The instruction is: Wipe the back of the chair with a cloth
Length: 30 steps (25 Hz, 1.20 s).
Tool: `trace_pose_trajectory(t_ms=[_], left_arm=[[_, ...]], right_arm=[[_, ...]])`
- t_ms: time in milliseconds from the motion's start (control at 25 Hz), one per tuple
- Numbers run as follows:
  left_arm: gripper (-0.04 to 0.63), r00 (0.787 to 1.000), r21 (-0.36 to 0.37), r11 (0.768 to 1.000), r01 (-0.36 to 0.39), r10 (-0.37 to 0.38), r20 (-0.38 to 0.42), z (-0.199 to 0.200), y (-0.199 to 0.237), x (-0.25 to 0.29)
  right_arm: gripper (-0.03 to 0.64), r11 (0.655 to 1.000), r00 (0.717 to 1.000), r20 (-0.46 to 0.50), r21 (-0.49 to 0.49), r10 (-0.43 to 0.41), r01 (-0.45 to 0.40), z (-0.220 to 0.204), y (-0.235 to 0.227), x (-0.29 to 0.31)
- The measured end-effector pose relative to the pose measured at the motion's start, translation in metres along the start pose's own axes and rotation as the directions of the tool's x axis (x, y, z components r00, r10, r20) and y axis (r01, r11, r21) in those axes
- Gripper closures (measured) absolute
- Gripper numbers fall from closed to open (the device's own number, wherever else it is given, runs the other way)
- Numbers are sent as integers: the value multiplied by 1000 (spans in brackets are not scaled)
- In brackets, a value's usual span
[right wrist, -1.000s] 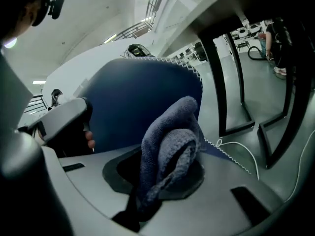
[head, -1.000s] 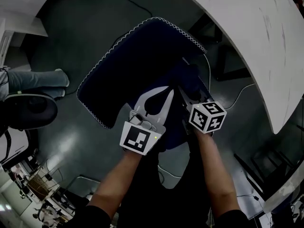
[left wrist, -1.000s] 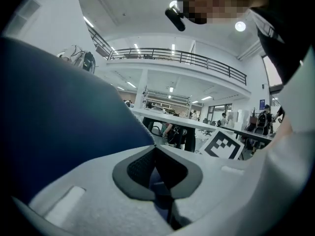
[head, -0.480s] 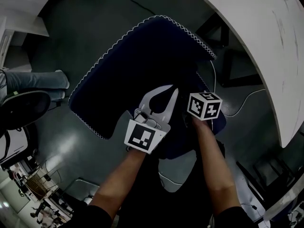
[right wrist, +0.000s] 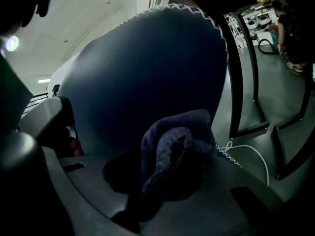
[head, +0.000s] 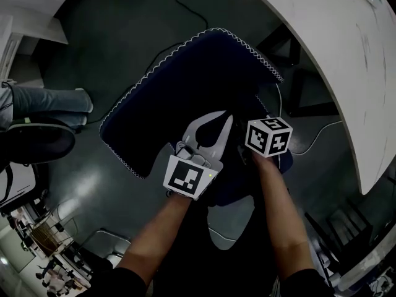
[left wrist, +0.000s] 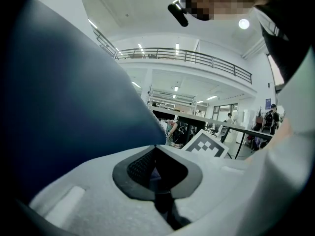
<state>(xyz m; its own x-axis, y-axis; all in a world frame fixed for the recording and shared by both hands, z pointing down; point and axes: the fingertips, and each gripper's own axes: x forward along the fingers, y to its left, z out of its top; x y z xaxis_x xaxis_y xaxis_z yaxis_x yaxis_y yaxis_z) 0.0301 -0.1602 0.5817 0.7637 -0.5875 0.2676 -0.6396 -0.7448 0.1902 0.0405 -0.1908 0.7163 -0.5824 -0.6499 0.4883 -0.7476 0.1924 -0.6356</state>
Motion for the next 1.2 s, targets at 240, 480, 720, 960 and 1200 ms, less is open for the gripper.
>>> trace_pose_trajectory(t_ms=[240,480,720,960,1200], left_arm=[[588,1000,-4,1000,-27,27,7,26,-4,-7],[588,999,-13,999,-38,38,11,58,-5,-30],[588,999,-10,999,-39,40,18,83,-9,-45],[588,999,-5,999,-44,44,28,101,-7,-58],[588,998,-9,999,-45,45,36,109,-4,-62]], right_arm=[[534,999,1000,13,-20,26,-26,29,20,-14],[534,998,998,33,-44,45,-44,60,61,-31],[534,995,994,73,-72,79,-74,91,100,-44],[534,990,986,119,-102,114,-102,120,135,-53],[534,986,979,148,-118,138,-121,136,154,-60]])
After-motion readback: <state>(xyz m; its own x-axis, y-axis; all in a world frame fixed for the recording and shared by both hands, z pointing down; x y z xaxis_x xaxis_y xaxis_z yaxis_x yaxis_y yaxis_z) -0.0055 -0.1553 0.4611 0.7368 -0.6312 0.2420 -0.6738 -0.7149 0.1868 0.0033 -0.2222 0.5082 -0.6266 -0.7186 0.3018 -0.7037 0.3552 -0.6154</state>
